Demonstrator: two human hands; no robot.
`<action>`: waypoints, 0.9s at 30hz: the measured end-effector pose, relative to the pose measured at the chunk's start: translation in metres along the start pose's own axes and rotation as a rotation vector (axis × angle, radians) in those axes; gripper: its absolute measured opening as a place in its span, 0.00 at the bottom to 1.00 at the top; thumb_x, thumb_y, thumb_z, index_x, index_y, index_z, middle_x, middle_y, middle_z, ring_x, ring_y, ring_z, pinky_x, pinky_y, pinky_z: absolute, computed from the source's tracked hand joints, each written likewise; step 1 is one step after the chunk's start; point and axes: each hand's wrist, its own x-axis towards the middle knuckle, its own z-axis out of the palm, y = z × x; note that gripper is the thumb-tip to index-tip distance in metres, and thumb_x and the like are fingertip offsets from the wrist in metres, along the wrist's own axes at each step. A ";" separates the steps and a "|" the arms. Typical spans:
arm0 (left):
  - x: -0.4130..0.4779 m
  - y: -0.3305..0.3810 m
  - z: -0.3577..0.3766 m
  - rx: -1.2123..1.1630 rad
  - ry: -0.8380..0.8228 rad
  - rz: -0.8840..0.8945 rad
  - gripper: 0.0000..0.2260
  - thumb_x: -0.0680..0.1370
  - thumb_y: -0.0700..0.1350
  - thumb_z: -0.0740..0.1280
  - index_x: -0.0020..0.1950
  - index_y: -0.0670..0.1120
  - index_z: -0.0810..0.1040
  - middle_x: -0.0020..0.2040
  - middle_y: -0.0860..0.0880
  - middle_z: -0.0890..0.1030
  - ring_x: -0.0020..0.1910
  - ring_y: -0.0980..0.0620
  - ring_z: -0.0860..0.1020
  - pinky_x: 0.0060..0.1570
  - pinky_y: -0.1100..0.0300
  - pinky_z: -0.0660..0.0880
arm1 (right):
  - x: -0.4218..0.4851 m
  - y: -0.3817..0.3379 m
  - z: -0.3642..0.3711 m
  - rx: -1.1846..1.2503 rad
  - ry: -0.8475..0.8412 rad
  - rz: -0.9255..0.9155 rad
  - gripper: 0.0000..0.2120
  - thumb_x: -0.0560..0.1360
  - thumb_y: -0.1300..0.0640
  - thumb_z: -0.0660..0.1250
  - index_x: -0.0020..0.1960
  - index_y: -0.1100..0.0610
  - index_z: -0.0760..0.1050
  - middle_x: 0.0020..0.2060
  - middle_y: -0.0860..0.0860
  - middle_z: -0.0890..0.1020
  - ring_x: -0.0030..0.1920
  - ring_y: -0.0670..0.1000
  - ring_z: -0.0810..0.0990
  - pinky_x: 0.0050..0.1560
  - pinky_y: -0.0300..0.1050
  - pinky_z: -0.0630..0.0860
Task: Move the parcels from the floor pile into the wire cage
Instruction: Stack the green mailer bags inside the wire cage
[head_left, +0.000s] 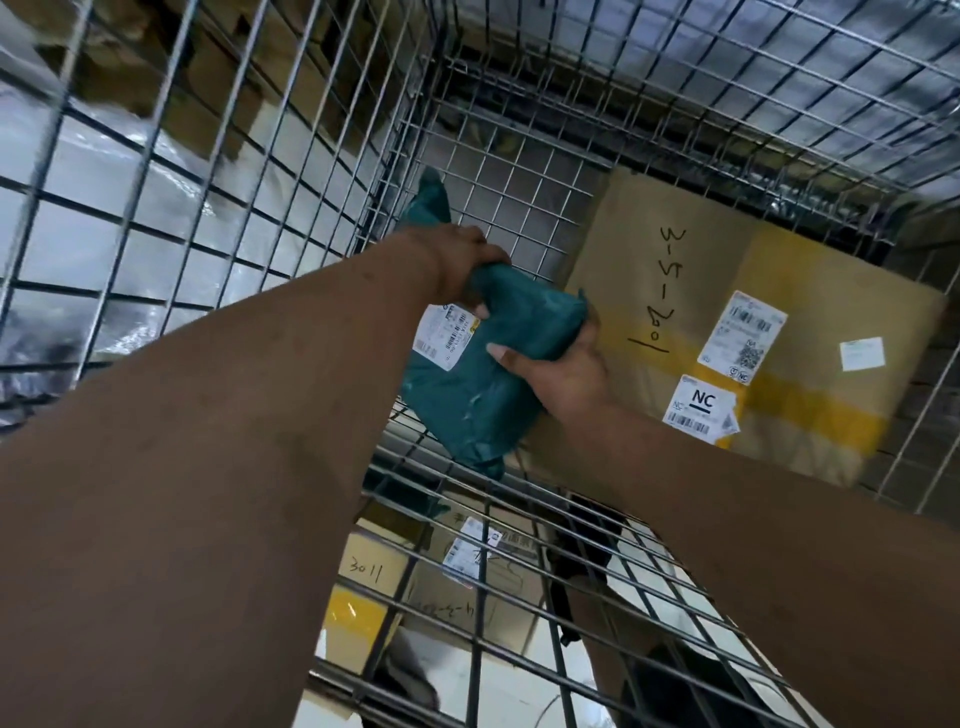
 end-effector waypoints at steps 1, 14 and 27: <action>-0.001 -0.005 0.005 -0.055 0.020 -0.013 0.38 0.75 0.66 0.71 0.81 0.61 0.59 0.80 0.49 0.61 0.80 0.43 0.58 0.73 0.38 0.62 | 0.004 0.000 0.003 0.006 -0.011 0.005 0.64 0.57 0.41 0.85 0.80 0.41 0.47 0.73 0.53 0.72 0.71 0.57 0.73 0.70 0.58 0.73; -0.023 -0.053 0.051 -0.342 0.241 -0.329 0.42 0.70 0.77 0.63 0.80 0.66 0.53 0.84 0.49 0.45 0.83 0.41 0.45 0.74 0.27 0.52 | 0.033 -0.010 0.002 0.312 -0.191 -0.024 0.51 0.58 0.63 0.86 0.74 0.46 0.64 0.54 0.42 0.83 0.52 0.46 0.84 0.51 0.53 0.84; -0.011 -0.060 0.055 -0.106 0.095 -0.248 0.46 0.71 0.69 0.72 0.82 0.57 0.53 0.82 0.46 0.57 0.81 0.34 0.48 0.75 0.30 0.56 | 0.057 0.012 -0.004 -0.255 -0.098 -0.257 0.32 0.69 0.54 0.79 0.71 0.44 0.73 0.57 0.43 0.83 0.59 0.50 0.82 0.63 0.44 0.77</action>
